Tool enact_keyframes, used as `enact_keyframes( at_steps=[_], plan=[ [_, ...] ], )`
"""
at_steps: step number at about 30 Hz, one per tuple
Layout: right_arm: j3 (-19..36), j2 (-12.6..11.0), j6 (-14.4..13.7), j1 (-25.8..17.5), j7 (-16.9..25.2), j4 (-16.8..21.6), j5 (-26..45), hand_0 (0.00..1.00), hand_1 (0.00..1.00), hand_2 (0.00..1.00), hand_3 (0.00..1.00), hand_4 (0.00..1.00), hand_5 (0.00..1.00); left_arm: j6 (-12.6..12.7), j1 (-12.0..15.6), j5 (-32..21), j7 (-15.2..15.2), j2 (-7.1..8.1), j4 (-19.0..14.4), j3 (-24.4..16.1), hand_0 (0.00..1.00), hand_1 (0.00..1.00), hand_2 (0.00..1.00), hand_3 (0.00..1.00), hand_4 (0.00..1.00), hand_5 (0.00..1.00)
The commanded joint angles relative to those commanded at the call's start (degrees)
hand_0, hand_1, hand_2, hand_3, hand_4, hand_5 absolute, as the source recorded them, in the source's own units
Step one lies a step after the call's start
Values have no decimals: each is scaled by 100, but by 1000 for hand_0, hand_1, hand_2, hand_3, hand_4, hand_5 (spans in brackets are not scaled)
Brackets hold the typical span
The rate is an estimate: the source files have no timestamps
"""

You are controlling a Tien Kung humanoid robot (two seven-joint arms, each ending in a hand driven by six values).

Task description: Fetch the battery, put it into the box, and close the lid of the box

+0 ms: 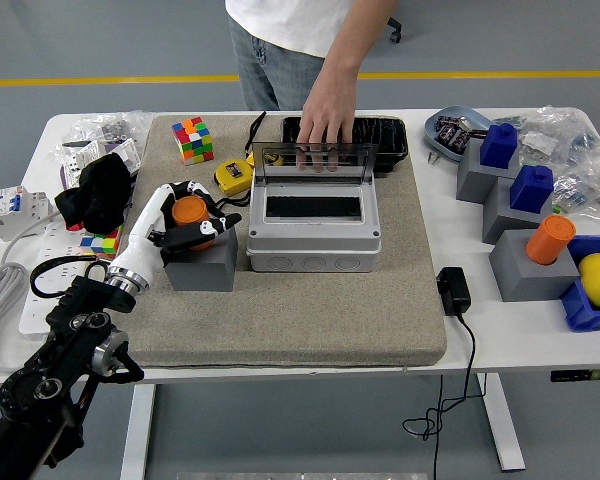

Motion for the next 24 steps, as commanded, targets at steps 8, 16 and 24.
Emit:
enact_keyframes(
  at_steps=[8,16,24],
  plan=[
    [2,-8,-7,5,1,0,5,845,832,807,830,998,998,344,-39,-2,-75,0,58,147,82,98,113,109,998,103],
    [27,-12,-4,18,-6,0,-9,846,832,807,830,998,998,590,-88,-432,-174,0,110,225,40,2,22,14,998,130],
    [49,-5,-5,20,-4,0,-15,845,833,807,830,998,998,657,-129,-619,-229,0,111,216,34,2,7,2,998,144]
  ],
)
